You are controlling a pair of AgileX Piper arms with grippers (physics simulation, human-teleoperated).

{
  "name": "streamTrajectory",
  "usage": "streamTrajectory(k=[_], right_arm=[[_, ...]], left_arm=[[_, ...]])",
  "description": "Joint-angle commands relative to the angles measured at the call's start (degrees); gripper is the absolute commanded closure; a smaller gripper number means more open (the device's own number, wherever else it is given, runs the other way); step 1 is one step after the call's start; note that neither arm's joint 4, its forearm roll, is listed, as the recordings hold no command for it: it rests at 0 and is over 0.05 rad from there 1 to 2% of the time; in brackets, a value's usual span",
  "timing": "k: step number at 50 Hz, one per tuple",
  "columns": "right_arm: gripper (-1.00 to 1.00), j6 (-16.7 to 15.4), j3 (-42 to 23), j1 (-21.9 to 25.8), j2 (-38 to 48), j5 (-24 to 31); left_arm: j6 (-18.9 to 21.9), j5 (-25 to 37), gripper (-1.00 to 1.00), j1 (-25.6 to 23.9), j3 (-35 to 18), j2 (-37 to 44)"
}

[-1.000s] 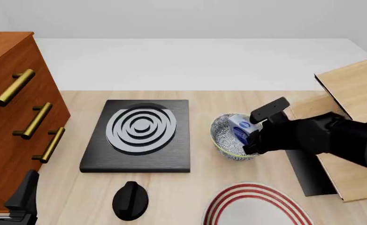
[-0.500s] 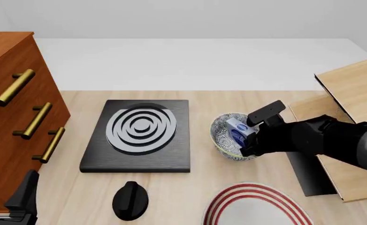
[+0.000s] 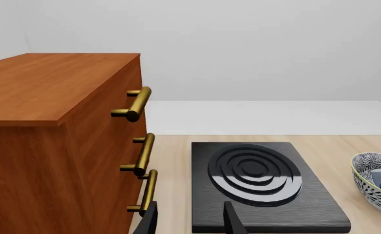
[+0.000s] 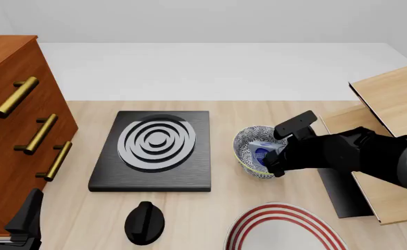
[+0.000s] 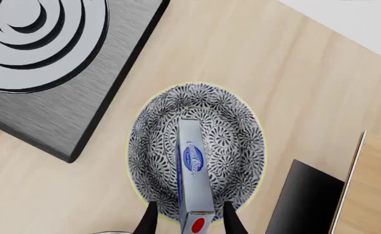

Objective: Pick up the cream cheese and put it in the bowl.

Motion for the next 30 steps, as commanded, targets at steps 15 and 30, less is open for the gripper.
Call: streamTrajectory(k=[15,30], right_arm=[[-1.00,0.17,-1.80,0.70,-2.38,2.97],[-1.00,-0.67,-7.88,1.02,-8.97,10.64]], left_arm=[[-0.01,0.00,-1.00,0.01,0.00,0.00],[0.01,-0.01,-1.00,-0.01,0.00,0.00]])
